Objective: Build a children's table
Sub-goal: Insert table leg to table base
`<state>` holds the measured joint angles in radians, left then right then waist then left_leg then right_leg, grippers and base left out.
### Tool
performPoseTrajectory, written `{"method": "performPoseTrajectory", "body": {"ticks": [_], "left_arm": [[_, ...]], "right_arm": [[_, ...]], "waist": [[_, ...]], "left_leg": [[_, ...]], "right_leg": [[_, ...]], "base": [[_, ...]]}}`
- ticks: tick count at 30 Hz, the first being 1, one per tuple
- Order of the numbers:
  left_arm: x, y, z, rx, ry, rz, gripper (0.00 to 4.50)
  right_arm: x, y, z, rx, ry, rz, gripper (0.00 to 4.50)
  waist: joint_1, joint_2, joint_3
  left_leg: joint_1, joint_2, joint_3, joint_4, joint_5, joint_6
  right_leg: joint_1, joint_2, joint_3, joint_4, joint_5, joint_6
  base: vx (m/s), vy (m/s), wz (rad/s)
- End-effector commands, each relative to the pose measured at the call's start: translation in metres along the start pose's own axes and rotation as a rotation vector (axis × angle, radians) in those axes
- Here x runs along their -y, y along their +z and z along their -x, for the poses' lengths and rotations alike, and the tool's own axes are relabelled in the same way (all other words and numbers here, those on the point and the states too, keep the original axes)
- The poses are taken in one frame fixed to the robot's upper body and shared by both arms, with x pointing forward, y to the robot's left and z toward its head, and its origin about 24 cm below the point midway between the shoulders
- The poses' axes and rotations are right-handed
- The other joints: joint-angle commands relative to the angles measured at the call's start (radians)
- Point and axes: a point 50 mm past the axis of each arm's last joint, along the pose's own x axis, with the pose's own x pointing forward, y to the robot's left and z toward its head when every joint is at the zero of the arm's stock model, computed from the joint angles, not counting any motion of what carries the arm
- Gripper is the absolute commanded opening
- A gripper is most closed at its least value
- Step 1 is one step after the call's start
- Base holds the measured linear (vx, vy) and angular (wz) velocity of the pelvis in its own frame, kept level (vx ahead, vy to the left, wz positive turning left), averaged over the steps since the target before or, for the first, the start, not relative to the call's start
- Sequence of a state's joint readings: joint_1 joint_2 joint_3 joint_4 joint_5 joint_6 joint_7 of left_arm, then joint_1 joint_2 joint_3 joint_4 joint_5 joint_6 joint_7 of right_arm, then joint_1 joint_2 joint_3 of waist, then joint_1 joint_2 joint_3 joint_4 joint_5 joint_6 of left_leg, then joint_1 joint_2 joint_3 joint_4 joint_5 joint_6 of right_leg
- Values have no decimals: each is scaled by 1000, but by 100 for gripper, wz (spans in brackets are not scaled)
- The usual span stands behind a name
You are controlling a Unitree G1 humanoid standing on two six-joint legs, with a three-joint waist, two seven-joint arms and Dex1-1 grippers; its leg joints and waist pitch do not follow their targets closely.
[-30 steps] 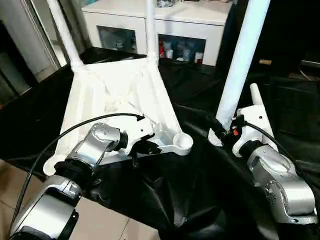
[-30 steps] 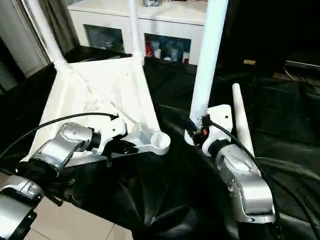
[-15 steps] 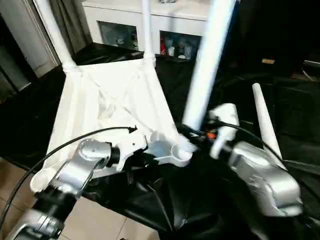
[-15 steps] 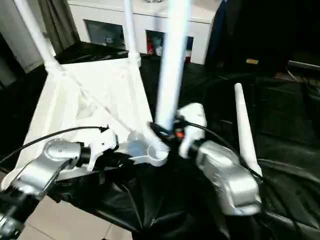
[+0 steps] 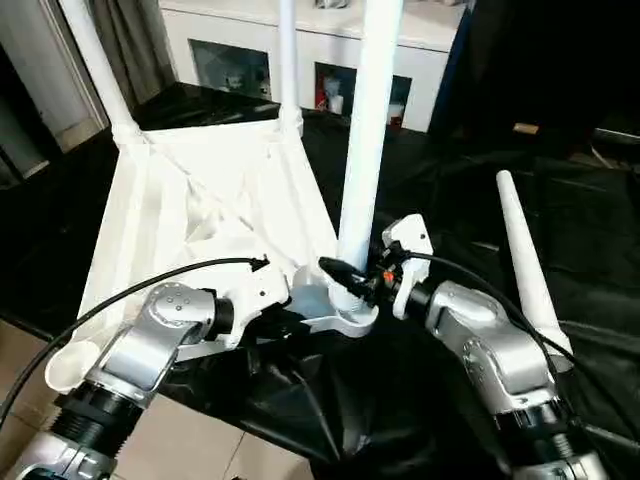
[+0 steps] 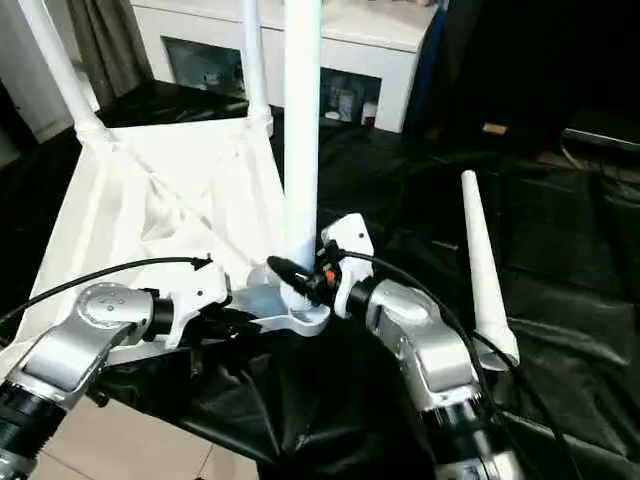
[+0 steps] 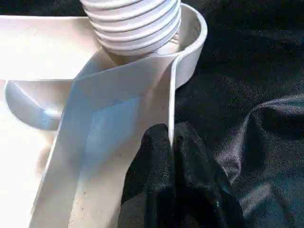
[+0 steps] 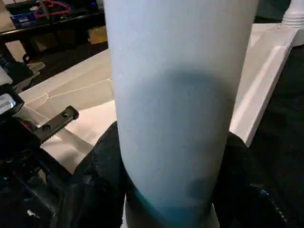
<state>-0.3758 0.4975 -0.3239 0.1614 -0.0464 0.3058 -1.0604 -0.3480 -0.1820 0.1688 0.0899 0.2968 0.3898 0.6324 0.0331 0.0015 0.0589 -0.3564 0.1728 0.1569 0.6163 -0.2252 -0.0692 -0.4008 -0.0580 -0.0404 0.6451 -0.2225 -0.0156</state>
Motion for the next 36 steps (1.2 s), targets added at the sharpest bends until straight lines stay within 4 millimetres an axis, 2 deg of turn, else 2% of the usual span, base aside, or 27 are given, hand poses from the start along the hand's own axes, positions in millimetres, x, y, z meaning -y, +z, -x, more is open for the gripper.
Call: {"method": "performPoseTrajectory", "body": {"ticks": [1, 8, 10, 14, 22, 26, 29, 30, 31, 34, 35, 36], "left_arm": [[-9, 2, 13, 12, 71, 5, 0], [-13, 4, 12, 28, 67, 15, 0], [-14, 5, 11, 39, 65, 15, 0], [-15, 7, 10, 55, 58, 14, 0], [-17, 8, 10, 82, 57, 33, 0], [-15, 5, 8, 82, 53, 41, 0], [-15, 5, 8, 82, 51, 42, 0], [-15, 4, 7, 79, 50, 43, 0], [-15, 4, 7, 77, 51, 43, 0], [-16, 3, 8, 73, 56, 42, 0], [-17, 3, 8, 71, 61, 42, 0], [-17, 3, 9, 70, 63, 42, 0]], "right_arm": [[2, -4, 4, -31, 3, 11, 191], [0, -3, 11, -26, 15, 24, 191], [0, -3, 11, -25, 16, 24, 191], [1, -4, 8, -27, 14, 21, 191], [3, -5, 6, -26, 2, 20, 191], [8, -8, 3, -13, -29, -15, 191], [9, -8, 2, -7, -34, -29, 191], [11, -10, 2, 2, -50, -59, 191], [12, -12, 2, 9, -61, -76, 191], [15, -14, 5, 20, -74, -102, 191], [16, -17, 9, 28, -79, -121, 191], [16, -19, 10, 32, -81, -130, 191]], "waist": [[11, -3, -64], [14, -3, -66], [13, -1, -65], [13, -3, -65], [14, -2, -64], [12, 2, -64], [12, 0, -64], [13, 7, -65], [12, 3, -66], [12, 4, -65], [13, 7, -65], [13, 5, -65]], "left_leg": [[-7, 44, -8, -73, -13, 45], [-6, 43, -8, -72, -9, 50], [-5, 43, -8, -72, -20, 48], [-6, 43, -8, -73, -32, 41], [-6, 43, -8, -73, -31, 37], [-6, 44, -10, -74, -36, 34], [-6, 43, -9, -74, -40, 32], [-5, 44, -10, -74, -35, 32], [-5, 44, -10, -74, -33, 33], [-6, 43, -9, -74, -39, 34], [-5, 44, -10, -74, -41, 33], [-5, 45, -10, -75, -46, 33]], "right_leg": [[67, -78, 52, -68, 22, -243], [68, -77, 52, -66, 49, -249], [66, -76, 51, -69, 36, -251], [67, -77, 51, -70, 6, -248], [66, -78, 52, -71, -3, -243], [66, -78, 50, -71, -6, -248], [67, -79, 52, -72, -10, -249], [66, -79, 51, -70, 1, -251], [66, -78, 51, -70, 14, -253], [67, -79, 51, -71, 12, -257], [67, -79, 51, -71, 9, -256], [67, -78, 51, -72, 4, -255]], "base": [[0, 0, 0], [0, 0, 0], [0, 0, 0], [0, 0, 0], [0, 0, 0], [0, 0, 0], [0, 0, 0], [0, 0, 0], [0, 0, 0], [0, 0, 0], [0, 0, 0], [0, 0, 0]]}}
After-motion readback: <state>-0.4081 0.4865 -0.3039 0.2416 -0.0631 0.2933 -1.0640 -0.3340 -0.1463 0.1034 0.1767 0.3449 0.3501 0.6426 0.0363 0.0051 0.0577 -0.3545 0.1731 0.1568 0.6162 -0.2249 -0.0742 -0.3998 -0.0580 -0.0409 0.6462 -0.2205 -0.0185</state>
